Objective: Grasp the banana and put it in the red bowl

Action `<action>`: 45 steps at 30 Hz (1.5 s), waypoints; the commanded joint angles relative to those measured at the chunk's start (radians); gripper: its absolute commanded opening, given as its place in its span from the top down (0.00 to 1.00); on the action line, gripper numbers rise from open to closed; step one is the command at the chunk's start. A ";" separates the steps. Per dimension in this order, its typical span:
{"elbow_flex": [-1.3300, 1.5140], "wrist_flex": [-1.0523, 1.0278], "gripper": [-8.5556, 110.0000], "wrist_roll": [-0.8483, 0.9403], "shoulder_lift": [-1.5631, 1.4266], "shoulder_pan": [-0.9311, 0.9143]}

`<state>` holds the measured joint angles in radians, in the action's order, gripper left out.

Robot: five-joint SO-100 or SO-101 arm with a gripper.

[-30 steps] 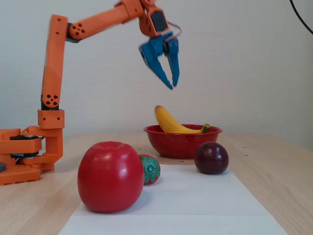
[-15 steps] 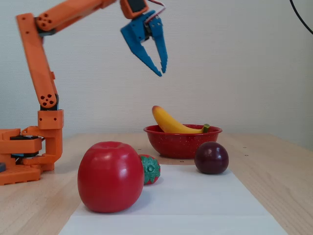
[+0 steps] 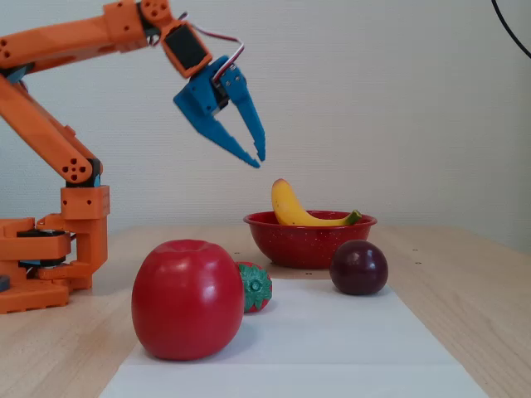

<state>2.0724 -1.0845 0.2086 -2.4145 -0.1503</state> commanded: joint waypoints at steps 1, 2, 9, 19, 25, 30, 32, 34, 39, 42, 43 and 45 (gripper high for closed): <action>0.054 0.118 0.92 -0.020 -0.141 0.005; 0.100 0.149 0.92 -0.020 -0.173 0.005; 0.425 0.367 0.93 -0.012 -0.391 0.034; 0.847 0.606 0.93 -0.012 -0.703 0.078; 1.048 0.719 0.93 -0.034 -0.813 0.081; 1.068 0.591 0.93 -0.008 -0.873 0.071; 1.068 0.534 0.93 0.008 -0.879 0.069; 1.068 0.468 0.92 0.021 -0.879 0.074; 1.068 0.279 0.92 0.020 -0.879 0.080; 1.068 0.233 0.92 0.037 -0.879 0.080; 1.068 0.225 0.92 0.040 -0.879 0.080; 1.068 0.210 0.92 0.052 -0.879 0.080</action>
<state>3.1278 -0.8667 0.2393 -3.2704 -0.0905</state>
